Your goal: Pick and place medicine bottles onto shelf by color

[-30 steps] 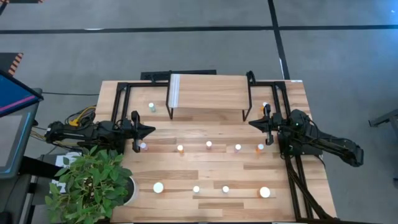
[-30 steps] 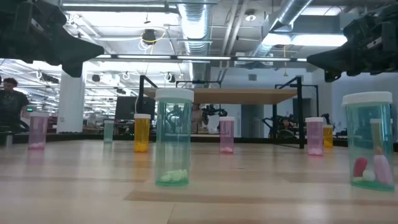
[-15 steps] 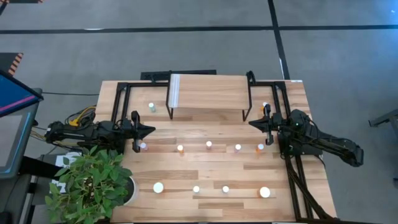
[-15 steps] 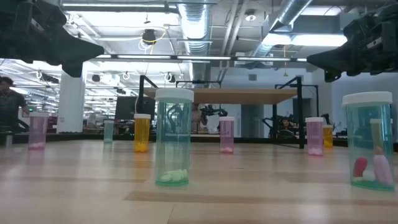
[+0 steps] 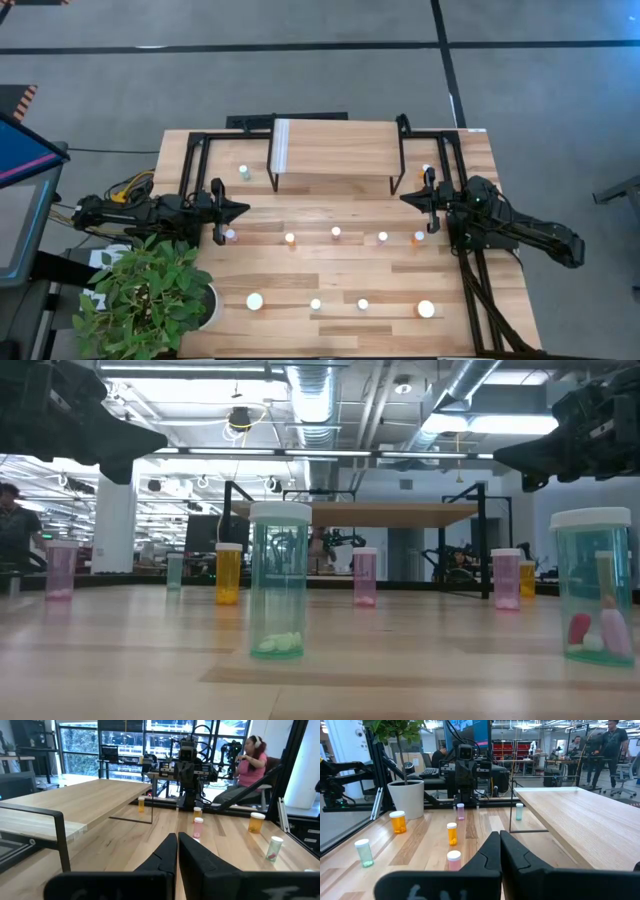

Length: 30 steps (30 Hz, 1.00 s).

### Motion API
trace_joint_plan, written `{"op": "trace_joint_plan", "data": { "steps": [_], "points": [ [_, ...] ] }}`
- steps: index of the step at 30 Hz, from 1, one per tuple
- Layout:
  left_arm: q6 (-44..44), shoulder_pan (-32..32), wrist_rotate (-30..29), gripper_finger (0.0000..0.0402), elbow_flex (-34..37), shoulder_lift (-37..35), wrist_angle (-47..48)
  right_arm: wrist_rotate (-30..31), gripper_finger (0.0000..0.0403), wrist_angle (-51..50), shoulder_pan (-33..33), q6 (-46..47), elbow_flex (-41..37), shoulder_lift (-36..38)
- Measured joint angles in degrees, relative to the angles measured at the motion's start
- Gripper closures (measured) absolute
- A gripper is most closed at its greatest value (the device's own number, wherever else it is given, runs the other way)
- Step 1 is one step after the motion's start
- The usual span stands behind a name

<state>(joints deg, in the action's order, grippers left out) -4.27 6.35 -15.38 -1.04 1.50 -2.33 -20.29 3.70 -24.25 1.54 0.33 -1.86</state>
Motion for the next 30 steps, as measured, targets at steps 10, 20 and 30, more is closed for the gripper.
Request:
{"op": "trace_joint_plan", "data": {
  "steps": [10, 20, 30],
  "points": [
    [-0.01, 0.01, 0.00, 0.0398, -0.01, 0.00, 0.01, -0.01, 0.0393, 0.00, 0.00, -0.02, -0.02, 0.02],
    [-0.01, 0.00, 0.00, 0.0398, -0.02, 0.00, 0.00, 5.63, 0.0393, 5.89, -0.72, -2.89, 0.00, 0.05],
    [0.00, 0.00, -0.02, 0.0398, -0.02, 0.00, 0.02, 5.44, 0.0393, 11.10, -0.52, 3.61, 0.00, 0.00]
  ]
}}
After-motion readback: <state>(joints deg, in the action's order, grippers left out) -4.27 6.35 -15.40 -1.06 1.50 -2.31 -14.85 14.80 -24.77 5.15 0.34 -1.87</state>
